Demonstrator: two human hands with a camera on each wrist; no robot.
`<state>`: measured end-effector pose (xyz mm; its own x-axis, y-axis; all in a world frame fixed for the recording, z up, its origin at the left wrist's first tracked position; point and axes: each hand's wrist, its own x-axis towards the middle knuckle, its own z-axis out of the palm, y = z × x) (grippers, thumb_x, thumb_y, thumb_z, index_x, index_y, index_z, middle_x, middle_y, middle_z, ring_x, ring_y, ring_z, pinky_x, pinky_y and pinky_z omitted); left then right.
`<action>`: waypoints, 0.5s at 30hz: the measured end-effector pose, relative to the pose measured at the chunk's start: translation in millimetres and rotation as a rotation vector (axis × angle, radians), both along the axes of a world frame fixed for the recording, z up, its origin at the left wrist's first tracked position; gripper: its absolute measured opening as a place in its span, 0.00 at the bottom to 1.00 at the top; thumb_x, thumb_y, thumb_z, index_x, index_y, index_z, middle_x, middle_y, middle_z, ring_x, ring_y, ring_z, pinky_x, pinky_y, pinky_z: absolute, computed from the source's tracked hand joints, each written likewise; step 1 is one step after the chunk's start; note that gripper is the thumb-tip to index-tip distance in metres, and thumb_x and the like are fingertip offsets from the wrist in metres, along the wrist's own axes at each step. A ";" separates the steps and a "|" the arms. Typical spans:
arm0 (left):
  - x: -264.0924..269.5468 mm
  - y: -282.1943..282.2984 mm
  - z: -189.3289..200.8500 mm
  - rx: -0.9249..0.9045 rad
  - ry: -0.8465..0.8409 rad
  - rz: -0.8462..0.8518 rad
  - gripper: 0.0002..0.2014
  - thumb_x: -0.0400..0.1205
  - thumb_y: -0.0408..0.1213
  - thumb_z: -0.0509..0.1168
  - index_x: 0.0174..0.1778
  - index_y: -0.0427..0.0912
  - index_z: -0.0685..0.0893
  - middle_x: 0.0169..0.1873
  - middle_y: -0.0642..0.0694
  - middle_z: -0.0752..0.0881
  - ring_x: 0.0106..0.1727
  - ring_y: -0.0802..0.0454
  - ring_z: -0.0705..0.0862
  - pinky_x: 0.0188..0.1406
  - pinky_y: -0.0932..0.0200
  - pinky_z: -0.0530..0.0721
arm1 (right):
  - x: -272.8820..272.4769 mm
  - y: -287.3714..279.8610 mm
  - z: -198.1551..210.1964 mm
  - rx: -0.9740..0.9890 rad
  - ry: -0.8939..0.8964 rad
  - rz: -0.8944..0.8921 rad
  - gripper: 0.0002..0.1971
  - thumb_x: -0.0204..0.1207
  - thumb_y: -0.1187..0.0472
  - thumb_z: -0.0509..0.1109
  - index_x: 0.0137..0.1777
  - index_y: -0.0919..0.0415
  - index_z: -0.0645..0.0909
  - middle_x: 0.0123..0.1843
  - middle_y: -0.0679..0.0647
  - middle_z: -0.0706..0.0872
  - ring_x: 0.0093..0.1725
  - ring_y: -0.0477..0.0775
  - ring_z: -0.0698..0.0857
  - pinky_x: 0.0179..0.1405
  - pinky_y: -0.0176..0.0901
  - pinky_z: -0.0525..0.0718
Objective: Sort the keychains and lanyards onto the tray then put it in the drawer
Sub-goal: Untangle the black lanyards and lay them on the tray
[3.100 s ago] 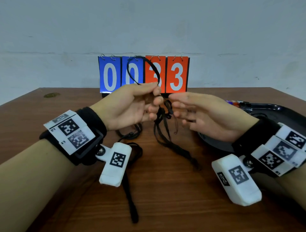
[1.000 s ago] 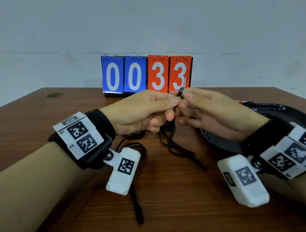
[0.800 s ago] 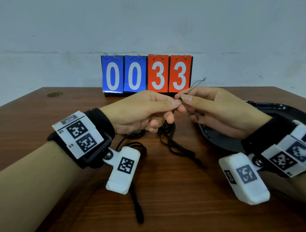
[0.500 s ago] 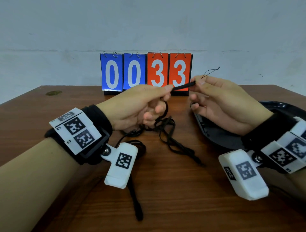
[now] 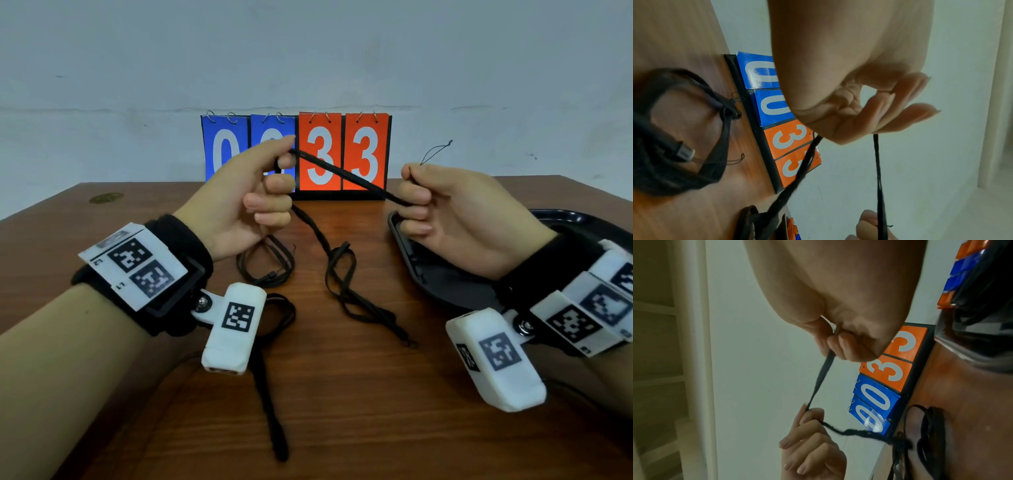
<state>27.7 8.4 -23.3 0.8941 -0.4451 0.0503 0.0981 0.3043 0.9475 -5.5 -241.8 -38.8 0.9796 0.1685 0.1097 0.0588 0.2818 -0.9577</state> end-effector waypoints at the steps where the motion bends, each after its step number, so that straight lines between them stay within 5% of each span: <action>1: 0.4 1.4 0.9 -0.027 0.000 0.004 0.17 0.90 0.50 0.60 0.36 0.49 0.73 0.17 0.57 0.69 0.10 0.62 0.62 0.13 0.69 0.58 | -0.1 -0.4 0.5 -0.024 0.010 -0.005 0.09 0.89 0.59 0.57 0.47 0.56 0.74 0.32 0.48 0.65 0.30 0.47 0.62 0.28 0.38 0.59; 10: 2.6 2.2 0.9 -0.161 -0.027 0.133 0.16 0.89 0.49 0.63 0.36 0.48 0.74 0.20 0.56 0.71 0.13 0.61 0.62 0.14 0.68 0.60 | -9.4 7.0 1.7 -0.179 0.068 0.069 0.07 0.86 0.59 0.63 0.50 0.59 0.80 0.26 0.47 0.60 0.27 0.46 0.56 0.21 0.35 0.61; 15: 7.2 3.0 -3.2 -0.175 -0.016 0.270 0.17 0.85 0.47 0.69 0.34 0.47 0.75 0.34 0.53 0.85 0.34 0.56 0.83 0.21 0.67 0.70 | -11.0 7.6 3.4 -0.171 0.074 0.071 0.07 0.86 0.58 0.63 0.48 0.59 0.81 0.25 0.46 0.60 0.26 0.46 0.56 0.21 0.34 0.60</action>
